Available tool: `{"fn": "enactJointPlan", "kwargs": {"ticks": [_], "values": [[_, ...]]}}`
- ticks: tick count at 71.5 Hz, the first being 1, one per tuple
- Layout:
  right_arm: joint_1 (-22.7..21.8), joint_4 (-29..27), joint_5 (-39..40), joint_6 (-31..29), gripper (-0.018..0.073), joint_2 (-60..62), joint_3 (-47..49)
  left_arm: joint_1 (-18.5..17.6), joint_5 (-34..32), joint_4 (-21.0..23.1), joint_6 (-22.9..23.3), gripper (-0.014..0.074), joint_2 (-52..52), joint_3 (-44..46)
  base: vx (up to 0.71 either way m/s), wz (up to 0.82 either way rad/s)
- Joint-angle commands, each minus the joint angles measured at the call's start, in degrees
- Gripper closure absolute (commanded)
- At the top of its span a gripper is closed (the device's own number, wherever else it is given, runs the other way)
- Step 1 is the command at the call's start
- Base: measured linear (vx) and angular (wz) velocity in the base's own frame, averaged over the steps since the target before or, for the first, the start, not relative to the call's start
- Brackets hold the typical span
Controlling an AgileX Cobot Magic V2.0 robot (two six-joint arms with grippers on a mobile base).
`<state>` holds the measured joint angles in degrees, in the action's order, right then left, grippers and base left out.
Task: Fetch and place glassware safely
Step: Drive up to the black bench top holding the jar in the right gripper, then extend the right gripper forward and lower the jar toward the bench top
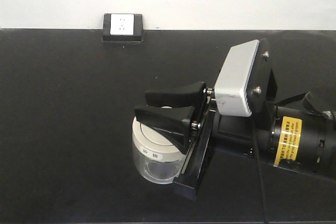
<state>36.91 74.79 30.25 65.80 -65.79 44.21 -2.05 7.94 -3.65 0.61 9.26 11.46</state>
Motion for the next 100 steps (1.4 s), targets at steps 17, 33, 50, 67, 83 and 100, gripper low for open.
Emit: {"fn": "enactJointPlan", "kwargs": {"ticks": [17, 33, 50, 67, 83, 100], "values": [[-0.04, -2.48, 2.18, -0.32, 0.0560, 1.34, 1.74, 0.04, -4.00, 0.35, 0.51, 0.0603, 0.75, 1.65, 0.03, 0.01], [-0.04, -2.48, 2.18, -0.32, 0.0560, 1.34, 1.74, 0.04, -4.00, 0.35, 0.51, 0.0603, 0.75, 1.65, 0.03, 0.02], [-0.04, -2.48, 2.13, -0.32, 0.0560, 1.34, 1.74, 0.04, -4.00, 0.35, 0.51, 0.0603, 0.75, 1.65, 0.02, 0.02], [-0.04, -2.48, 2.16, -0.32, 0.0560, 1.34, 1.74, 0.04, -4.00, 0.35, 0.51, 0.0603, 0.75, 1.65, 0.00, 0.01], [-0.04, -2.48, 2.21, -0.32, 0.0560, 1.34, 1.74, 0.04, -4.00, 0.35, 0.51, 0.0603, 0.75, 1.65, 0.00, 0.00], [-0.04, -2.48, 2.21, -0.32, 0.0560, 1.34, 1.74, 0.04, -4.00, 0.35, 0.51, 0.0603, 0.75, 1.65, 0.00, 0.00]]}}
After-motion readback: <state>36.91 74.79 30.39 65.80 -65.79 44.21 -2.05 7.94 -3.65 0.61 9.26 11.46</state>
